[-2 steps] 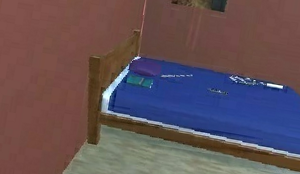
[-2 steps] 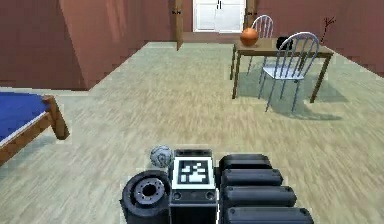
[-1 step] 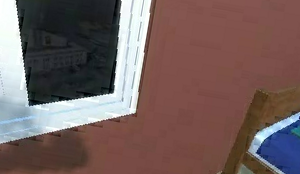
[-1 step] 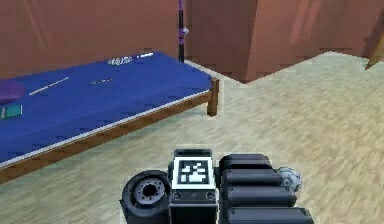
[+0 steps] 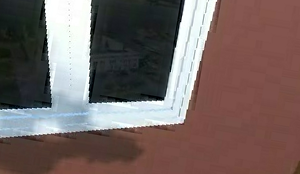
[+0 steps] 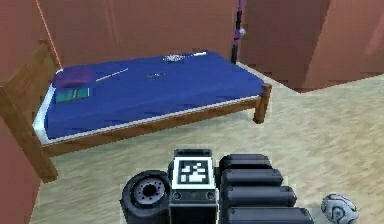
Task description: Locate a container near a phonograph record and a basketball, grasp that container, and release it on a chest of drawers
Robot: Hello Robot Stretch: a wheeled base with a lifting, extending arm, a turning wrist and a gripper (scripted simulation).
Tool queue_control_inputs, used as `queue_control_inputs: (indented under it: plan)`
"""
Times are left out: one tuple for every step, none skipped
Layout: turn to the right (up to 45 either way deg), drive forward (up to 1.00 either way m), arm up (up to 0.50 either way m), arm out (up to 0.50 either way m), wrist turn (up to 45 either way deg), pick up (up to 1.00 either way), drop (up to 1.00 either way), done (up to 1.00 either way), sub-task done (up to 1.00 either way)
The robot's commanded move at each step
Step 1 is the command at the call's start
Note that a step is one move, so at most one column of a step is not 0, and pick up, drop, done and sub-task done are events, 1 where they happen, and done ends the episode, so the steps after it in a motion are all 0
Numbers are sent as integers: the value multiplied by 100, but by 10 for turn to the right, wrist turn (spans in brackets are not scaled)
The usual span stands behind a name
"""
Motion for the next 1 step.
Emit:
queue_control_inputs:
  plan:
    - [450, 0, 0, 0, 0, 0, 0, 0, 0]
